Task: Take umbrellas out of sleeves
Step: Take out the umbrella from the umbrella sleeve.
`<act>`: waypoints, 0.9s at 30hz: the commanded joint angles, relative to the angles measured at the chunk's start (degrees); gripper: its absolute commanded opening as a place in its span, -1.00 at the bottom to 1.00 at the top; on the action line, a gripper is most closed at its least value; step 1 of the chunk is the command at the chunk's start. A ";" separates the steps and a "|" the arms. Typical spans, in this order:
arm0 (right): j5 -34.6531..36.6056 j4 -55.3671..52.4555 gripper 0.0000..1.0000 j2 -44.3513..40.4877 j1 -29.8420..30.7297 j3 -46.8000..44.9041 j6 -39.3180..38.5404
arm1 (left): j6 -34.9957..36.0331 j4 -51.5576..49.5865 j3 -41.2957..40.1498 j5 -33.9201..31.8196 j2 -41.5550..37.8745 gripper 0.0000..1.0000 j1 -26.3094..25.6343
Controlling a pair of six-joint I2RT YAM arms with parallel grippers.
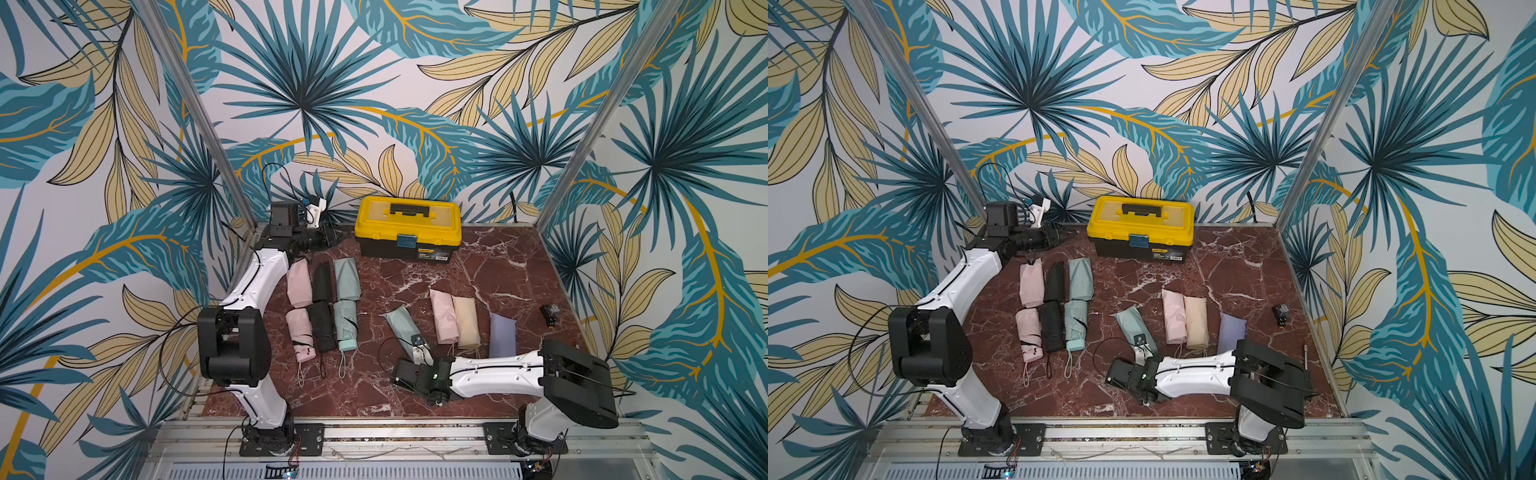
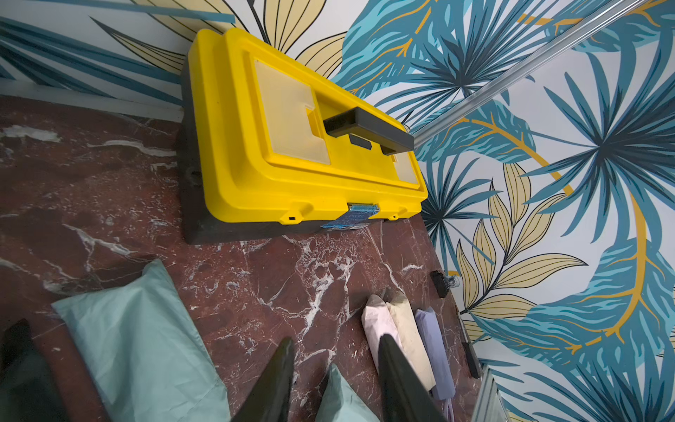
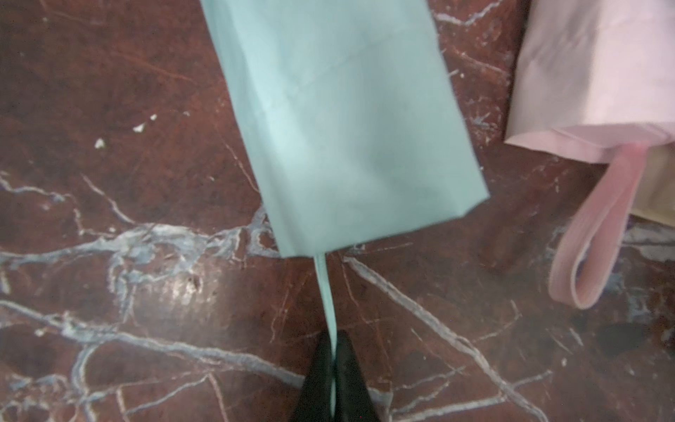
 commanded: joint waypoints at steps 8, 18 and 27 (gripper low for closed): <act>-3.26 -2.07 -1.00 -7.77 -0.01 -3.95 -12.10 | 3.33 0.83 0.59 -3.77 -1.57 -0.21 -3.97; -1.13 1.35 -1.00 -8.06 -0.57 -4.75 -10.91 | 2.70 0.75 -8.99 -7.76 -5.98 -0.21 -8.96; 0.43 2.20 -1.00 -13.74 -3.95 -8.96 -7.51 | 13.32 -6.03 -20.10 -11.81 -12.07 -0.21 -18.96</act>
